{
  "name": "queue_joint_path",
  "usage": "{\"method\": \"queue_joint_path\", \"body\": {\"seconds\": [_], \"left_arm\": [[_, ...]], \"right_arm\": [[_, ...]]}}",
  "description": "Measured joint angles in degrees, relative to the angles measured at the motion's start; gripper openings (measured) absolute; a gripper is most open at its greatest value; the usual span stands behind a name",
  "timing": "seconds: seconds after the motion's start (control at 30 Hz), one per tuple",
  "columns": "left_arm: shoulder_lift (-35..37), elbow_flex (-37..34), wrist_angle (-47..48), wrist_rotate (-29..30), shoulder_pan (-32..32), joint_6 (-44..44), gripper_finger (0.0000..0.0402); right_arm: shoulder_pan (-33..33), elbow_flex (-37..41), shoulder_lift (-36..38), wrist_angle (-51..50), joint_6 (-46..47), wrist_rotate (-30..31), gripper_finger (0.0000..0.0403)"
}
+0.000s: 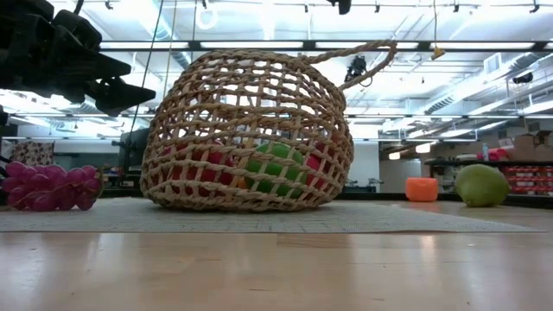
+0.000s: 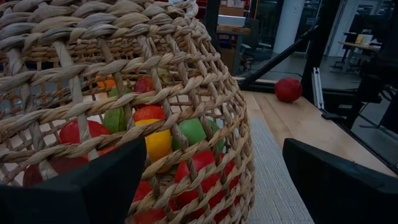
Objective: Build produce basket
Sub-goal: Put the red apple into the brown basket
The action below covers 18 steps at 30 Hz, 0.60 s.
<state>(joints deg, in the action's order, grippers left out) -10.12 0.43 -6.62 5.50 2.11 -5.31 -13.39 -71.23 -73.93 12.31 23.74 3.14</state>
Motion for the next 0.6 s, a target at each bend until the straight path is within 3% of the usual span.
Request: {"method": "queue_joint_path", "body": {"seconds": [0.23,0.6], "left_arm": [[0.0,0.0,0.02,0.0,-0.01,0.01,0.0386],[-0.01,0.0,0.01,0.0,-0.01,0.01,0.0386]], "right_arm": [[3.23,-0.45,-0.1,-3.26,-12.71,1.39,0.0362],[6.67,-0.45,-0.11,-8.42,-45.08,6.29,0.0362]]}}
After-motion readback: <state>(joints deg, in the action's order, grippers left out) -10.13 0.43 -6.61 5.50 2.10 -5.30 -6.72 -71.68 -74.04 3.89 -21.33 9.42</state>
